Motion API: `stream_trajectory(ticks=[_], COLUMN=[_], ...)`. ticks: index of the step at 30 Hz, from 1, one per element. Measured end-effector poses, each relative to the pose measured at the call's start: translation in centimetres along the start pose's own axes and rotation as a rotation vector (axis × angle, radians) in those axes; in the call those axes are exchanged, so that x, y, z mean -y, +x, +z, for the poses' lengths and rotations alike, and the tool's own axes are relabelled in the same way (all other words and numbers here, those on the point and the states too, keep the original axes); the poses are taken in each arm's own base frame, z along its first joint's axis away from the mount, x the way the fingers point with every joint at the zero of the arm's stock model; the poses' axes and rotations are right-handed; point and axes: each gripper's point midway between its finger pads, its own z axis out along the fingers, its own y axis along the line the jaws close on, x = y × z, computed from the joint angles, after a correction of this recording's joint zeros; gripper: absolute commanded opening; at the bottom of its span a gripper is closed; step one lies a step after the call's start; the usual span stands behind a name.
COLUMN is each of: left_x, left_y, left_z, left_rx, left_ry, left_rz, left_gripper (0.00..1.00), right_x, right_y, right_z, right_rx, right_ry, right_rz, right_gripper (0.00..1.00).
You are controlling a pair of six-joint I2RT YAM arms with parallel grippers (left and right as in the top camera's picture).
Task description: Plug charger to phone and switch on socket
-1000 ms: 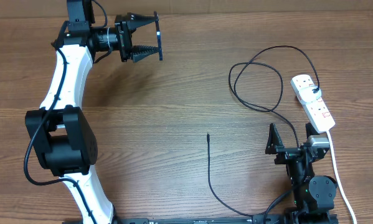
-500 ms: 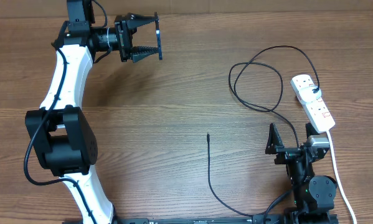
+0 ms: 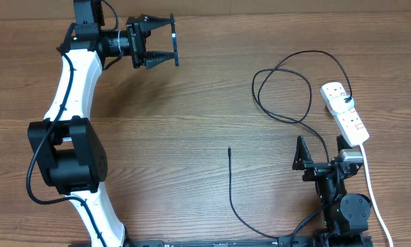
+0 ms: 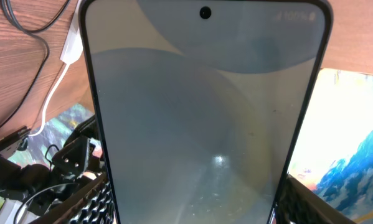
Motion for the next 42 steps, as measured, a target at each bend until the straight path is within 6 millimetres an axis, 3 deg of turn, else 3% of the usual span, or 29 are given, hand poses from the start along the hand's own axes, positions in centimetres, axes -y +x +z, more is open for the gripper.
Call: stream_trajectory(ticks=[42], left_x=[-0.07], left_y=[-0.37], left_z=[0.00], left_rx=[0.022], left_ry=[-0.005], left_rz=[0.058], left_gripper=[0.04], right_x=[-0.02], right_y=[-0.01], right_z=[0.00], right_rx=[0.000], right_ry=[-0.001], right_rz=[0.012], right_gripper=[1.00])
